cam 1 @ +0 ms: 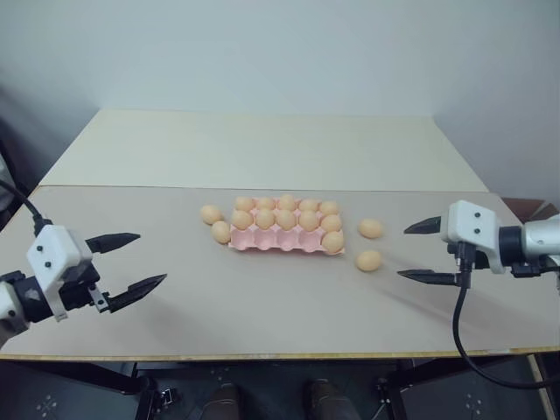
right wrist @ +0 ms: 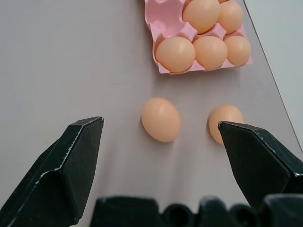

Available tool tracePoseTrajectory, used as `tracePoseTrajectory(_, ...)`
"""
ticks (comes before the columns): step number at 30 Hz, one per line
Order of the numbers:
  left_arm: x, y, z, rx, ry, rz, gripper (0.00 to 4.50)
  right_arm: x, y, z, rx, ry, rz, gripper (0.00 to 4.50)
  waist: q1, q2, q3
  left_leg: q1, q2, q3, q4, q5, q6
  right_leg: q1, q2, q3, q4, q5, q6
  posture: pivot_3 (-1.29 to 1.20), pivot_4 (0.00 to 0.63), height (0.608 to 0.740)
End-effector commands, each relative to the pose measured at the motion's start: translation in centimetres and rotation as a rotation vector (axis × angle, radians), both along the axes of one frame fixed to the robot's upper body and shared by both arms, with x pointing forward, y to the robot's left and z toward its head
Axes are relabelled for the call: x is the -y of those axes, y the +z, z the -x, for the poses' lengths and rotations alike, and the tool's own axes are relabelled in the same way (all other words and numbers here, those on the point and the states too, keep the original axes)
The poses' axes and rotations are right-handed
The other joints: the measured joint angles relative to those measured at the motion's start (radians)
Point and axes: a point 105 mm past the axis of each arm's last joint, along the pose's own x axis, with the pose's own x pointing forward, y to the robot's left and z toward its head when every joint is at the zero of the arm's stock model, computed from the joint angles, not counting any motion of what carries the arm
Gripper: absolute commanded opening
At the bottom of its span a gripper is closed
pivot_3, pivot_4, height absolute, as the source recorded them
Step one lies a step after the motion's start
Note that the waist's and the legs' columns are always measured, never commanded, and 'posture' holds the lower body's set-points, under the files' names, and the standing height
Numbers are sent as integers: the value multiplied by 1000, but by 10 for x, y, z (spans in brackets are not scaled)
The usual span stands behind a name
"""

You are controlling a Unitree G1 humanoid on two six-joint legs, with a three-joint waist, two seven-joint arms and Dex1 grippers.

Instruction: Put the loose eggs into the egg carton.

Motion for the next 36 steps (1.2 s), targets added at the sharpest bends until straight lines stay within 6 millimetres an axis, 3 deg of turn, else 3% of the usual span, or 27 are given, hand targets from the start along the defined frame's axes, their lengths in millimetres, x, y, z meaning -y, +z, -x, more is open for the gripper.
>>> tracePoseTrajectory(1, 9, 7, -1, 19, -51, -13, 4470, -6, 4, -4, 34, 12, -14, 4500, 0, 0, 0, 0, 0, 0, 0, 0, 0, 0, 0, 0, 0, 0, 0, 0, 150, 740)
tracePoseTrajectory(11, 26, 9, -8, 17, -143, -5, 4470, -11, -29, -42, 47, -41, 23, 4500, -1, 0, 0, 0, 0, 0, 0, 0, 0, 0, 1, 0, 0, 0, 0, 0, 150, 740)
tracePoseTrajectory(22, 31, 6, -7, 8, -156, -11, 4470, -15, -56, -64, 8, -30, 13, 4500, -1, 0, 0, 0, 0, 0, 0, 0, 0, 1, 1, 0, 1, 2, -1, 0, 150, 740)
tracePoseTrajectory(29, 31, 6, -7, 13, -150, -15, 4470, -20, -66, -66, -40, -2, 18, 4500, -2, 0, 0, 0, 0, 0, 0, 0, 0, 0, 1, 0, 1, 3, 0, 0, 150, 740)
tracePoseTrajectory(32, 30, 5, -7, 13, -144, -20, 4500, -22, -66, -67, -49, -6, 2, 3947, -2, 0, 0, 0, 0, 0, 0, 0, 0, 1, 1, 0, 1, 2, 0, 0, 150, 740)
tracePoseTrajectory(36, 29, 5, -7, 15, -131, -26, 4500, -20, -70, -67, -44, -12, 22, 2545, -2, 0, 0, 0, 0, 0, 0, 0, 0, 0, 1, 0, 1, 2, 0, 0, 150, 740)
